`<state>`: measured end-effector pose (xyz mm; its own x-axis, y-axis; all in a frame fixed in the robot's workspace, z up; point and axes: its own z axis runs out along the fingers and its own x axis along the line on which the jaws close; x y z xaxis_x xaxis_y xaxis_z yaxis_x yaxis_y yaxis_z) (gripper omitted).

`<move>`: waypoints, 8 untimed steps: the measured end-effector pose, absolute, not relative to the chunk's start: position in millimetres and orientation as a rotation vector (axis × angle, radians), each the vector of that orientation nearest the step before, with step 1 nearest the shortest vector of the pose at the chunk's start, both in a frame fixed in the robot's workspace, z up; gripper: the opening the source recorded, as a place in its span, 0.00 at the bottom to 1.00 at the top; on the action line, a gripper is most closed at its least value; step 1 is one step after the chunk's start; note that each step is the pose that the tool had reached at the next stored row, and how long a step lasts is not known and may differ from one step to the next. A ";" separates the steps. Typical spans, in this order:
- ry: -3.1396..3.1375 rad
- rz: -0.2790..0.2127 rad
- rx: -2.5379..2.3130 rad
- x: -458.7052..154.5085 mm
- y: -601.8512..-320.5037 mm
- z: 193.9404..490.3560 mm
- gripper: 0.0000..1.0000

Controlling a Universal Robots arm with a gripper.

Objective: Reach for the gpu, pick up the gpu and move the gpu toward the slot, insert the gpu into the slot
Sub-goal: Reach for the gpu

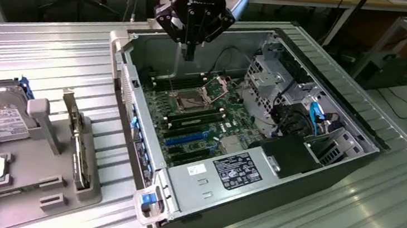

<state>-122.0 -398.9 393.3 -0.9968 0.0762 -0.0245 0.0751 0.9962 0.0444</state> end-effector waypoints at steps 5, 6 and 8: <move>3.112 0.068 0.118 -126.0 -399.0 393.3 0.11; 3.112 0.068 0.118 -126.7 -399.0 393.3 0.11; 3.112 0.068 0.118 -128.4 -399.1 393.3 0.11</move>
